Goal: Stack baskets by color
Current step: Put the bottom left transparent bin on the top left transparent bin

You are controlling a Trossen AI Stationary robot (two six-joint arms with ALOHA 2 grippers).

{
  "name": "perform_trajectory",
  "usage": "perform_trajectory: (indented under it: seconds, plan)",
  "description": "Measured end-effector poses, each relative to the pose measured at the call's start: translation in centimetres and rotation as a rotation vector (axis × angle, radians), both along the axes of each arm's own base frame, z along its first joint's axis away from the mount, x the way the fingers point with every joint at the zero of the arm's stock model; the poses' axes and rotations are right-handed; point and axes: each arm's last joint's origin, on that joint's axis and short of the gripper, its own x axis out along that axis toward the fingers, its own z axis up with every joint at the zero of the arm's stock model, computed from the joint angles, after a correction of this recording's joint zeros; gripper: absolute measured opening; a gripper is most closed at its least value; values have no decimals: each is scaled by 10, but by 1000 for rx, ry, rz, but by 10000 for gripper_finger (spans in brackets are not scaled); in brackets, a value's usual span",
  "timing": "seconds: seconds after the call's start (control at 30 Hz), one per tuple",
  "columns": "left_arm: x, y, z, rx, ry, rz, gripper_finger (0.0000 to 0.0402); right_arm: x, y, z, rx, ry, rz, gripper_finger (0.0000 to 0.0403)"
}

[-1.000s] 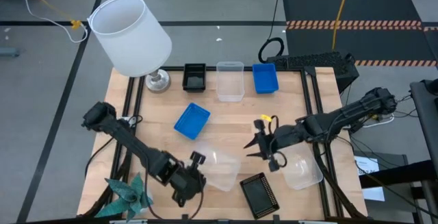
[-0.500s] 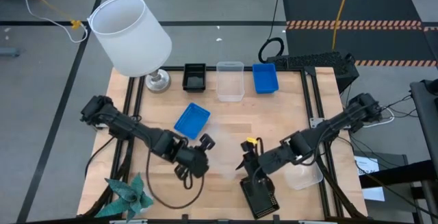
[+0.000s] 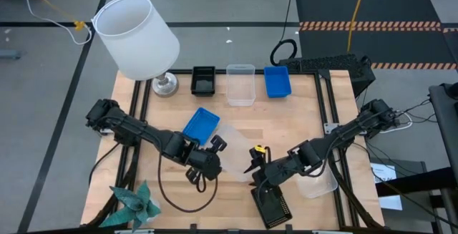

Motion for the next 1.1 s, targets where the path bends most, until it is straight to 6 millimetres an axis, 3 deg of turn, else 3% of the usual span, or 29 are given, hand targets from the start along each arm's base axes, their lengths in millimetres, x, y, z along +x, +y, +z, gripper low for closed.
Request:
perform_trajectory:
  seconds: [0.33,0.63,0.7,0.83,1.1]
  plan:
    - [2,-1,1,-2,-20,-8,3,5,-3,-11,-44,47,6,123]
    - [2,0,1,20,-30,6,3,5,-6,-16,-98,85,57,14]
    - [3,1,2,23,-45,41,7,5,-6,-16,-108,84,63,7]
    - [7,2,5,30,-156,219,45,5,-9,-17,-118,88,48,8]
    - [6,2,9,29,-282,483,185,5,-28,-6,-86,72,-47,2]
